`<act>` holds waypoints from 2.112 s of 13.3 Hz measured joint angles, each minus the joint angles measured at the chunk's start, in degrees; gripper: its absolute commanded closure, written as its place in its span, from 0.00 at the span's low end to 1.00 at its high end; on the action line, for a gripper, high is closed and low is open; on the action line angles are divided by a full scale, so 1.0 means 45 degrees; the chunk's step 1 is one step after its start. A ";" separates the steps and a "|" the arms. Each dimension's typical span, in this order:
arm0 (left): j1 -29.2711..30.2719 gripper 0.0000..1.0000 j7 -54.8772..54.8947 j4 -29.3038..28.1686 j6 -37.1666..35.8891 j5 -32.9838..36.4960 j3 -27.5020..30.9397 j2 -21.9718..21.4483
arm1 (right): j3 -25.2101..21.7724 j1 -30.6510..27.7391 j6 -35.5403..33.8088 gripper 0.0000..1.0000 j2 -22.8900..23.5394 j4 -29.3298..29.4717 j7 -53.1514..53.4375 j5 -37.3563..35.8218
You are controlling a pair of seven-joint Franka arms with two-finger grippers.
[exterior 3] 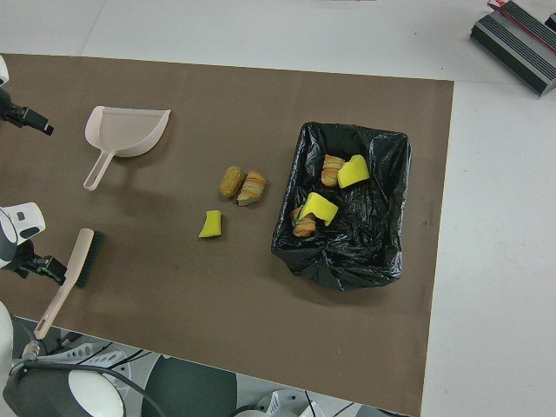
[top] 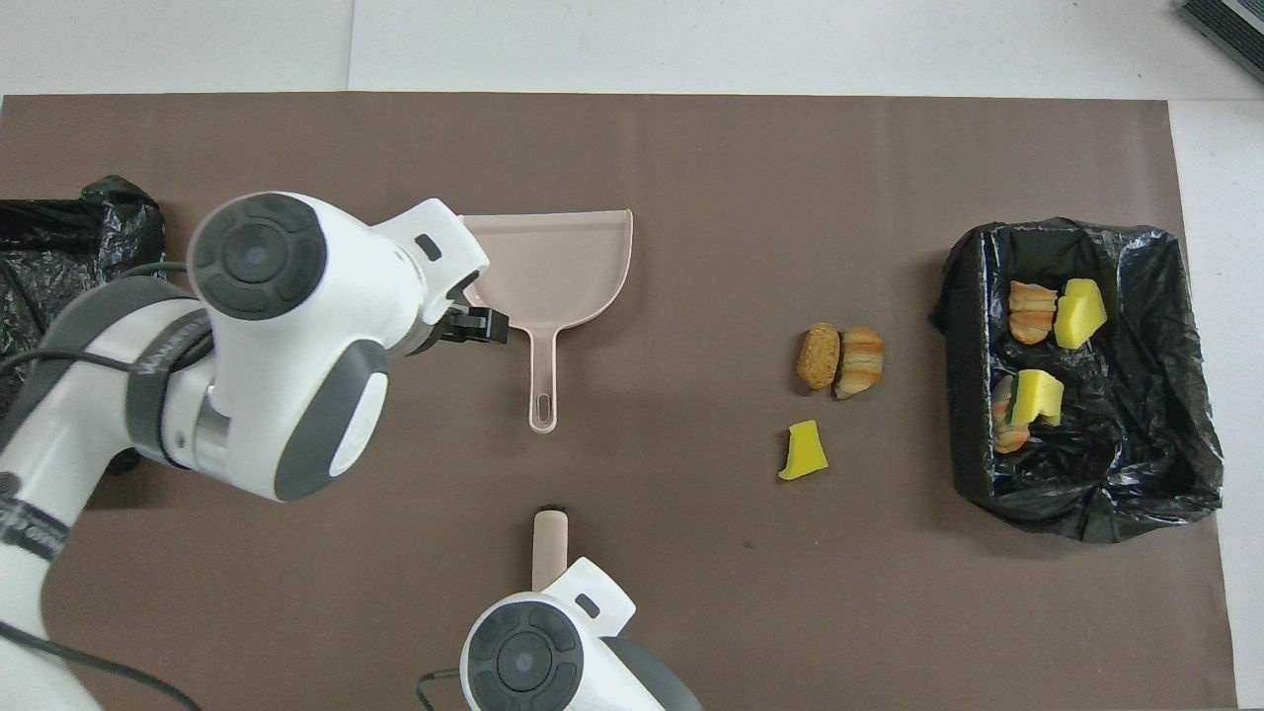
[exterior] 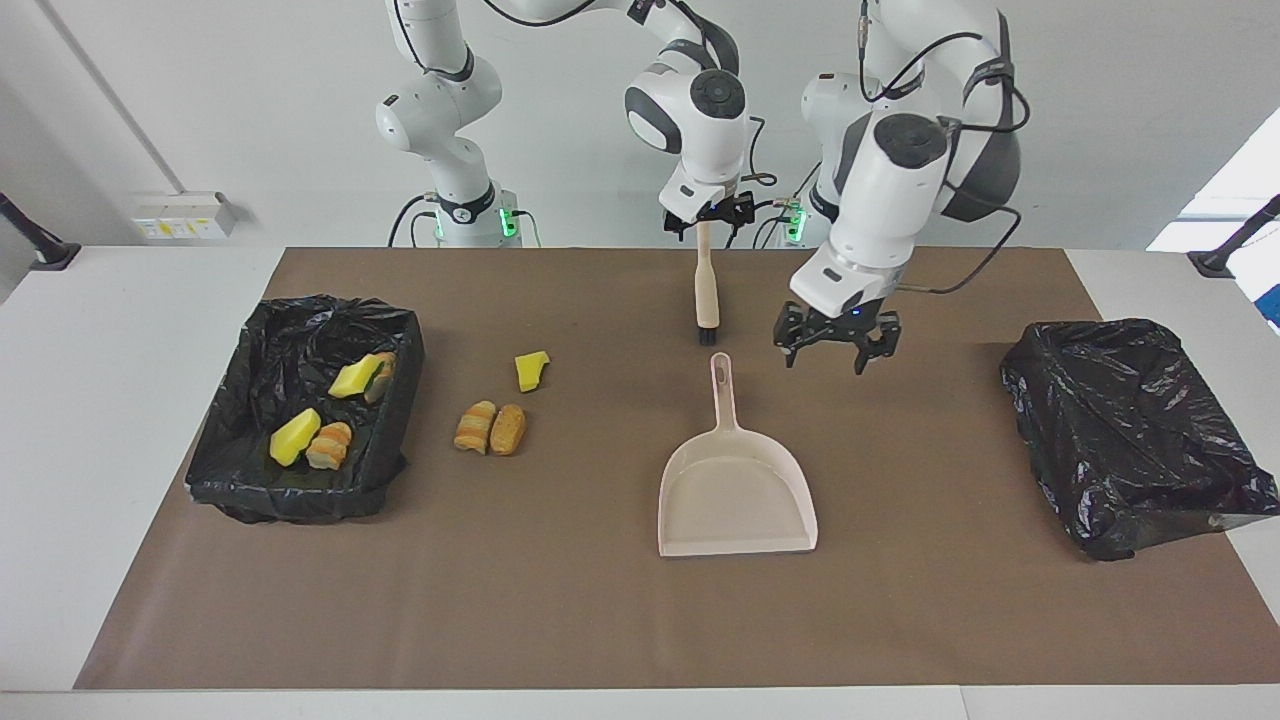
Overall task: Sweep and dump trash in bin
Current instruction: 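Grasp the dustpan handle with the left gripper while the right gripper grasps the brush, then sweep the bread and sponge into the dustpan with the right gripper's brush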
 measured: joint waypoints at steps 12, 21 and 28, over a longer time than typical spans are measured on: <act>-0.1446 1.00 -0.1656 0.0018 0.2315 0.0026 0.0201 0.2427 | -0.0015 0.0658 0.2367 1.00 -0.0191 -0.1951 0.0080 0.1469; -0.0045 1.00 0.4832 0.0342 -0.1585 0.0090 0.0482 0.0507 | -0.0146 0.0525 0.2306 1.00 -0.0048 -0.1728 -0.0029 0.1469; 0.2078 1.00 1.2259 0.0345 -0.3332 0.0115 0.0584 -0.1268 | -0.0397 -0.2047 -0.1956 1.00 -0.1542 -0.0454 -0.0594 0.0300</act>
